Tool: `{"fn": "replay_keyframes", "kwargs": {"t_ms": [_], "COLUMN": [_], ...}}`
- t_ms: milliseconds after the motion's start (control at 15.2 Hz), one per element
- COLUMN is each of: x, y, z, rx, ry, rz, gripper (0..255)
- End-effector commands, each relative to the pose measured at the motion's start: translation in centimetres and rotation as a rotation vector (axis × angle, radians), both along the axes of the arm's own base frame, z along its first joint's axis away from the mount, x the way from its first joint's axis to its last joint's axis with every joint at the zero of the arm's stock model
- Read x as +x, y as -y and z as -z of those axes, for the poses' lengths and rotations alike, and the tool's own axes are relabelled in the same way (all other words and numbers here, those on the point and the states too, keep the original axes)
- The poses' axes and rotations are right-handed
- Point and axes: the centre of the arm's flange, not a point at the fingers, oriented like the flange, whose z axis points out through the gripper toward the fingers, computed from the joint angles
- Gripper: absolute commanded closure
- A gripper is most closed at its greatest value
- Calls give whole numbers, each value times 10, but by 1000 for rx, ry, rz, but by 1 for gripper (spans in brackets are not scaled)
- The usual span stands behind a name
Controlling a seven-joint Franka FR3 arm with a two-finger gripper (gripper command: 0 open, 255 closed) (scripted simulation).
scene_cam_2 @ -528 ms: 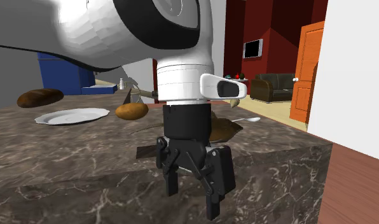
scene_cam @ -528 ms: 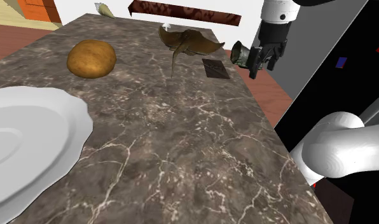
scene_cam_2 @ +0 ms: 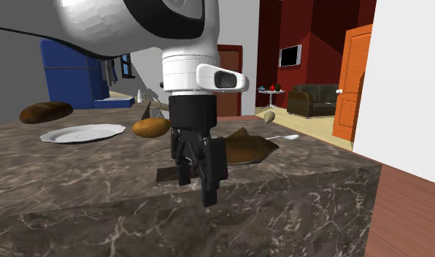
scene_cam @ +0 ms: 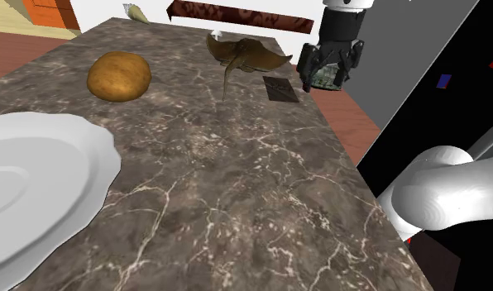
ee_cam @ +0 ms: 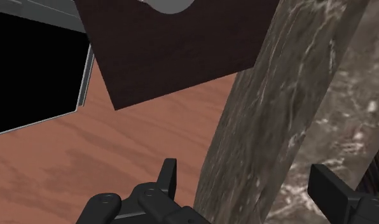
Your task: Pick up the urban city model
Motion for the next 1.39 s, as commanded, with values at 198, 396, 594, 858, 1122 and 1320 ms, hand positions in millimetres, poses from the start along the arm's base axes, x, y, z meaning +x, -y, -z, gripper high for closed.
{"fn": "replay_keyframes", "kwargs": {"t_ms": [198, 396, 594, 858, 1122, 1320], "x": [24, 41, 44, 44, 44, 44], "y": [-47, -71, -75, -75, -75, -75], "z": [-27, -45, -37, -16, -9, -9], "rx": [38, 59, 62, 62, 62, 62], "ry": [52, 84, 89, 89, 89, 89], "rz": [179, 284, 302, 302, 302, 302], "gripper": [0, 0, 0, 0, 255, 255]}}
